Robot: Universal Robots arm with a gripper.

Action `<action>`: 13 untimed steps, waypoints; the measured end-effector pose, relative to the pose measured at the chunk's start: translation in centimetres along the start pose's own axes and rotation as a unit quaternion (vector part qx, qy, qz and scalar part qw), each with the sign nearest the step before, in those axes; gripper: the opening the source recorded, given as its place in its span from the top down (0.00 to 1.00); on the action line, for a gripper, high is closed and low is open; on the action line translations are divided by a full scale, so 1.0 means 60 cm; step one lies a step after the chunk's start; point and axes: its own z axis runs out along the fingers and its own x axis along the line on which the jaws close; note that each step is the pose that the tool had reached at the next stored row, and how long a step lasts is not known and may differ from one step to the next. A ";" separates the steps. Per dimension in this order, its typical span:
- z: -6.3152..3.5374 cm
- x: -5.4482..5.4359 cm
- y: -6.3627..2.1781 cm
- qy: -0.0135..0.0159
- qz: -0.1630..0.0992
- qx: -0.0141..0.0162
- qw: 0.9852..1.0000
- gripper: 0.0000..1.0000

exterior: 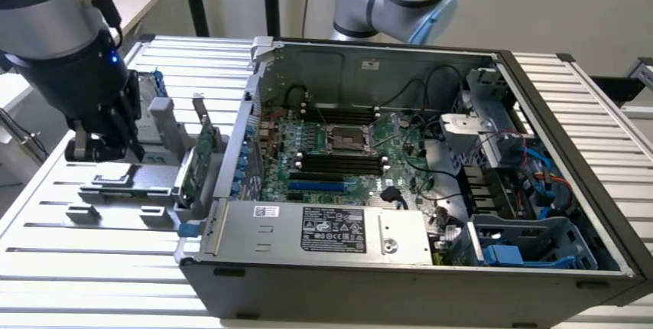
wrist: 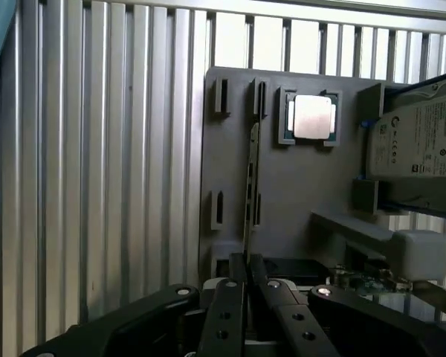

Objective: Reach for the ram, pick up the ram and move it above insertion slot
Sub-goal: 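Pick up the ram and move it above insertion slot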

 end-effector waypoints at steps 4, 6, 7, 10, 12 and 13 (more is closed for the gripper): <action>-0.031 -0.003 -0.025 0.000 0.000 0.000 1.000 0.86; -0.047 -0.004 -0.037 0.000 0.000 0.000 1.000 0.86; -0.054 -0.005 -0.042 0.000 0.000 0.000 1.000 0.86; -0.078 -0.007 -0.060 -0.001 0.000 0.000 1.000 0.86; -0.092 -0.009 -0.071 -0.001 0.000 0.000 1.000 0.86; -0.097 -0.010 -0.077 -0.001 0.000 0.000 1.000 0.86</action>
